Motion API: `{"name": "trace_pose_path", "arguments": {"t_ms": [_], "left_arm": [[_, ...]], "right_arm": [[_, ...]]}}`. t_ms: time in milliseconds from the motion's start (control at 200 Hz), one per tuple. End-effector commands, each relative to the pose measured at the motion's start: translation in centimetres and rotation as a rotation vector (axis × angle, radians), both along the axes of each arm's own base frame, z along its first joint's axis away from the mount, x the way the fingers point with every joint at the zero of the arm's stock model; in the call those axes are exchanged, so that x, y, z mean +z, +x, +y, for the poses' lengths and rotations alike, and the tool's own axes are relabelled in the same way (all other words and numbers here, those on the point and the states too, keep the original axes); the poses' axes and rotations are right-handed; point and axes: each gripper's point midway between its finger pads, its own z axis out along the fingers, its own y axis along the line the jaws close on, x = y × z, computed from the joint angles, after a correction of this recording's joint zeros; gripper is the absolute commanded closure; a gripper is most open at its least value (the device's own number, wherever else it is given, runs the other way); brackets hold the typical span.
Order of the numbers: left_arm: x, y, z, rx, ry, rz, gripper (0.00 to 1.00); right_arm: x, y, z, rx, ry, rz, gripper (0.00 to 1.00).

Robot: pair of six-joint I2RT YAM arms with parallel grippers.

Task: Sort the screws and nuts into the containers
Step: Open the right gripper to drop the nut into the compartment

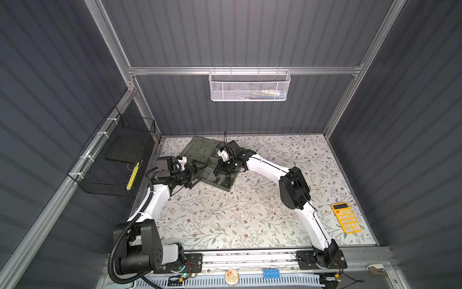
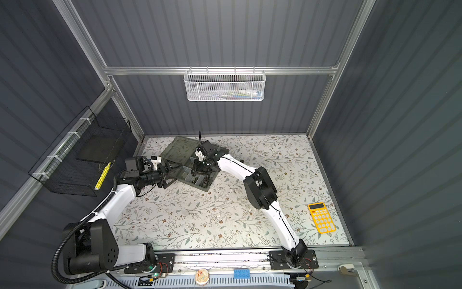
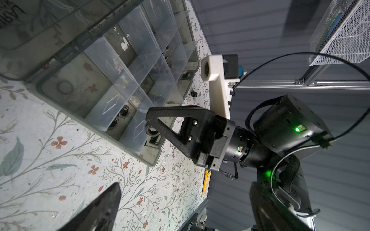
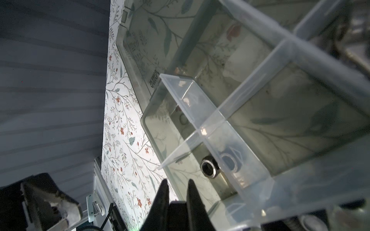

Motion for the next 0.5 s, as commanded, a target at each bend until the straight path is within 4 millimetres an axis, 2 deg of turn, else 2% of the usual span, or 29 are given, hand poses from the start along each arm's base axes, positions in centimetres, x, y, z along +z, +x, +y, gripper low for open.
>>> {"name": "trace_pose_path", "arguments": {"t_ms": [0, 165, 325, 495], "left_arm": [[0.2, -1.1, 0.0, -0.026, 0.023, -0.008, 0.0], [1.0, -1.5, 0.4, -0.034, 0.083, -0.026, 0.0], [1.3, -1.7, 0.5, -0.027, 0.094, -0.031, 0.0], [2.1, -1.6, -0.8, -0.053, 0.124, -0.061, 0.0]], "right_arm": [[-1.0, 0.7, 0.3, -0.014, -0.013, 0.005, 0.82], [-0.9, 0.9, 0.5, -0.01, -0.011, 0.0, 0.75], [0.8, 1.0, 0.3, -0.004, -0.011, -0.032, 0.68], [4.5, 0.9, -0.8, 0.005, -0.017, -0.116, 0.61]]}}
